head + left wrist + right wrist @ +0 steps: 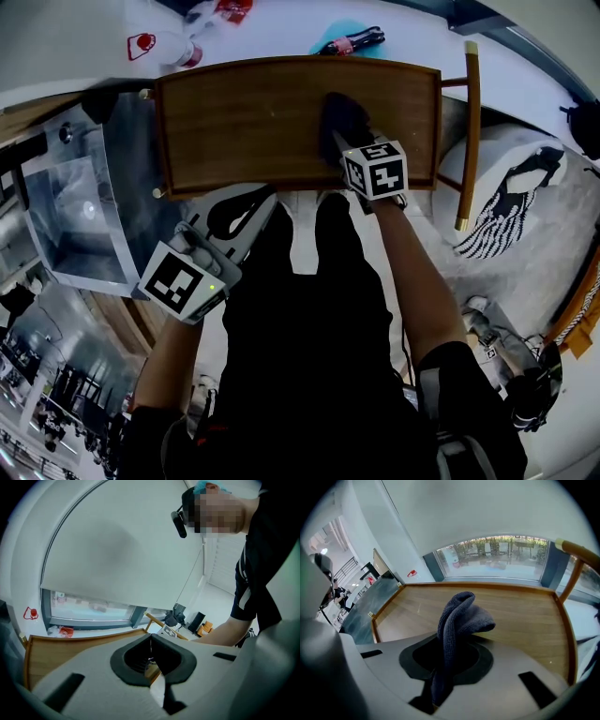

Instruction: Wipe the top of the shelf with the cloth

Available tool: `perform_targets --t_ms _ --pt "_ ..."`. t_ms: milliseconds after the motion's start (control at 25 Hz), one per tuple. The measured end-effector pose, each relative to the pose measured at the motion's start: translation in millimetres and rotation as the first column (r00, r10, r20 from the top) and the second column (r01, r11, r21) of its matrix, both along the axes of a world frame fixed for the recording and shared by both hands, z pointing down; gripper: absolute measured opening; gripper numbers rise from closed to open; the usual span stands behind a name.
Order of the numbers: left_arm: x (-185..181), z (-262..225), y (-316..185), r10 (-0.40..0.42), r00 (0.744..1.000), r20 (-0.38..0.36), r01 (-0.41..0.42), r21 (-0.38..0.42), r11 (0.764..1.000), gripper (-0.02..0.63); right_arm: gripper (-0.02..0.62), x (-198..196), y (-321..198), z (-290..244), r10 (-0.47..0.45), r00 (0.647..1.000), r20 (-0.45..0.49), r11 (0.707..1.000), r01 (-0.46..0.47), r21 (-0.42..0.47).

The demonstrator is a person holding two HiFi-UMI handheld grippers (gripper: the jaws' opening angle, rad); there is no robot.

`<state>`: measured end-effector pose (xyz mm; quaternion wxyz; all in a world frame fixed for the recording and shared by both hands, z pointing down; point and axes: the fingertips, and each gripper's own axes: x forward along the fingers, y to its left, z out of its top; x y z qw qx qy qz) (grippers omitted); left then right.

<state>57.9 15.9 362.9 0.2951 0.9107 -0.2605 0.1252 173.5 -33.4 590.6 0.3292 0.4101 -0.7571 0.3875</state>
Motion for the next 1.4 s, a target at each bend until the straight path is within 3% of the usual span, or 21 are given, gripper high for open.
perform_targets --t_ms 880,1160,1400 --pt "73 -8 -9 0.069 0.998 -0.014 -0.069 0.018 0.997 0.020 0.057 130 4 -6 0.118 0.982 -0.145 0.993 -0.117 0.018" --pt "78 -16 -8 0.052 0.998 -0.035 -0.051 0.030 0.998 0.020 0.057 145 9 -11 0.092 0.975 -0.202 0.996 -0.091 0.015" --pt "61 -21 -1 0.021 0.999 -0.048 -0.019 0.034 0.999 0.020 0.057 130 8 -26 0.078 0.979 -0.187 0.997 -0.074 0.030"
